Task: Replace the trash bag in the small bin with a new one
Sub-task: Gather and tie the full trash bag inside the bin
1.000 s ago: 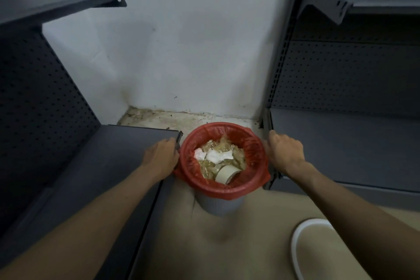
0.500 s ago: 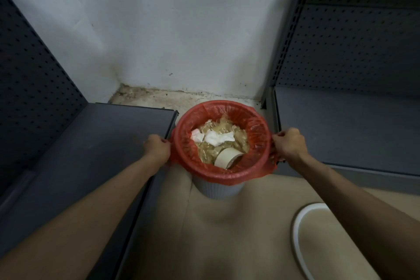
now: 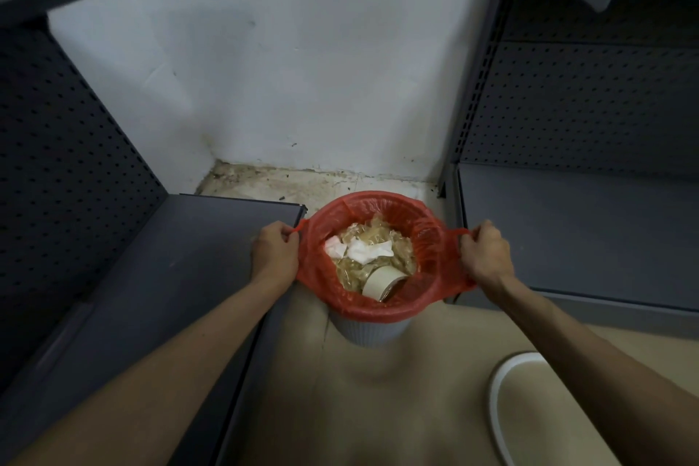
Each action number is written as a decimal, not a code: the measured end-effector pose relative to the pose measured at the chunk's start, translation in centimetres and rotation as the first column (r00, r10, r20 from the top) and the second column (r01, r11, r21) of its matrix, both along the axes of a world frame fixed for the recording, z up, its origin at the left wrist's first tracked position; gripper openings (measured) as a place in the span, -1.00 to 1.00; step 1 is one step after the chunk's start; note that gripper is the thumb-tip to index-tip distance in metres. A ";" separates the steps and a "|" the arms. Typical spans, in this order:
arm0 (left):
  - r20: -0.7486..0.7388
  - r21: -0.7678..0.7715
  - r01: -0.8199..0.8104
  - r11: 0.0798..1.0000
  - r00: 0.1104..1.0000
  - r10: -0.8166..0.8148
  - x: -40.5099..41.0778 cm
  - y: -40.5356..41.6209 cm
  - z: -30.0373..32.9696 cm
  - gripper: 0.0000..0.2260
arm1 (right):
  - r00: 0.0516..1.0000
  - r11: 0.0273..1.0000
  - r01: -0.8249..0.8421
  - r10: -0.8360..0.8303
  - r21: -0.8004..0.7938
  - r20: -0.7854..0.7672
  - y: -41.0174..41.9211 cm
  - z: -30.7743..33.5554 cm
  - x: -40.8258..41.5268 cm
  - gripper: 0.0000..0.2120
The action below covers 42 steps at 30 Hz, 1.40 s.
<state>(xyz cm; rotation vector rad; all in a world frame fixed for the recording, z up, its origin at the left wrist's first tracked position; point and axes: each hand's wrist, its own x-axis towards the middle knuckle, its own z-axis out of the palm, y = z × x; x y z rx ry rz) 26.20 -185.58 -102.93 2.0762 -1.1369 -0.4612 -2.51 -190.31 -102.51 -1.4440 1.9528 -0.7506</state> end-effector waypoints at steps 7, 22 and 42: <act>0.107 0.045 0.047 0.998 0.993 -0.052 -0.9 0.5 1.3 -0.84 | 1.000 1.000 -0.017 0.017 -0.008 -0.003 1.0 0.8 -0.2 -0.89; 0.110 0.207 0.013 0.978 0.993 -0.037 -0.9 2.2 1.7 -0.69 | 0.991 0.994 -0.025 0.040 0.110 -0.131 2.6 0.8 -1.6 -0.60; 0.051 0.123 -0.019 0.992 0.999 0.012 0.3 -2.0 2.2 -0.88 | 0.995 0.996 0.008 0.001 0.086 -0.103 -2.2 1.2 -0.9 -0.83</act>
